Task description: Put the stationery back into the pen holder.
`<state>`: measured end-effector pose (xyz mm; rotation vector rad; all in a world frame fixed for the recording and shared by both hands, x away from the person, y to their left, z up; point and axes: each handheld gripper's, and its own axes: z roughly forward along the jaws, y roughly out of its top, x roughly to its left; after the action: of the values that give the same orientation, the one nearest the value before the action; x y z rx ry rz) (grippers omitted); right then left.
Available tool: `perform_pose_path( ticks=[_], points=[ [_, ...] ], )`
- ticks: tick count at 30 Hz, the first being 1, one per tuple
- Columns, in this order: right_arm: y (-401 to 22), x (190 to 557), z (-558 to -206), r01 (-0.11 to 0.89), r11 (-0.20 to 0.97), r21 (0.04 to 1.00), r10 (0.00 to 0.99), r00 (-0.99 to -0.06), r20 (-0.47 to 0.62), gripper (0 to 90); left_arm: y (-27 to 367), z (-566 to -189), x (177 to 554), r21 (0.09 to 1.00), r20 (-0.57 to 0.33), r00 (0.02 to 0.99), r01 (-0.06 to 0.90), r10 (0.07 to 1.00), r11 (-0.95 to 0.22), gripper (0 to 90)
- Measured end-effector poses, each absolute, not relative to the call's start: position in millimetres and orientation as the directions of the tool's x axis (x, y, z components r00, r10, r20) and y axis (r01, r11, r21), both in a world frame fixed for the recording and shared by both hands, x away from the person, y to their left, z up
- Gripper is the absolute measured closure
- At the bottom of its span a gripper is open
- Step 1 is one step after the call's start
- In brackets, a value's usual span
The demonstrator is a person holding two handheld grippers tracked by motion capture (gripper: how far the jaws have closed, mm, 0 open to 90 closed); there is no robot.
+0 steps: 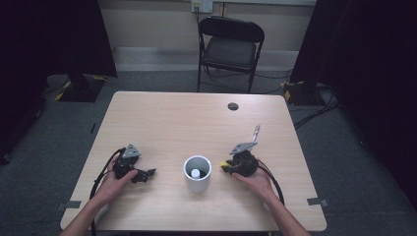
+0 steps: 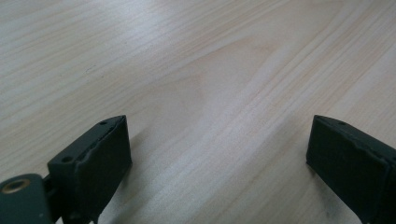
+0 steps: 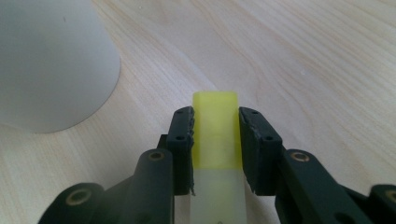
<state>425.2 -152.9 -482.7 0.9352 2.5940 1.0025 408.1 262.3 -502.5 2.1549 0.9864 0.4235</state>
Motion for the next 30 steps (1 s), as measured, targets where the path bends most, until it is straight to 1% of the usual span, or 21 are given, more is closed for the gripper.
perform_pose_path(
  ticks=[4, 10, 13, 20, 24, 30],
  points=[
    [-157, 425, -476, 0.495, 0.535, 0.685, 0.639, -0.767, 0.055, 67.3, 262, -503, 408, 0.726, 0.0, 0.654, 0.52, 0.757, -0.45, 5.8],
    [-165, 424, -466, 0.475, 0.487, 0.733, 0.654, -0.755, 0.055, 67.3, 262, -503, 408, 0.726, 0.0, 0.654, 0.521, 0.757, -0.45, 5.8],
    [-168, 424, -462, 0.474, 0.459, 0.751, 0.655, -0.752, 0.074, 67.3, 262, -503, 408, 0.726, 0.0, 0.654, 0.521, 0.757, -0.45, 5.8],
    [-170, 422, -454, 0.453, 0.429, 0.781, 0.648, -0.757, 0.083, 67.3, 262, -503, 408, 0.725, -0.001, 0.654, 0.521, 0.757, -0.45, 5.8],
    [-171, 422, -448, 0.448, 0.398, 0.801, 0.642, -0.759, 0.106, 67.3, 262, -503, 408, 0.726, 0.0, 0.654, 0.52, 0.756, -0.45, 5.8],
    [-171, 419, -437, 0.419, 0.368, 0.83, 0.63, -0.769, 0.108, 67.3, 262, -503, 408, 0.726, 0.0, 0.654, 0.521, 0.756, -0.45, 5.8]
  ],
)
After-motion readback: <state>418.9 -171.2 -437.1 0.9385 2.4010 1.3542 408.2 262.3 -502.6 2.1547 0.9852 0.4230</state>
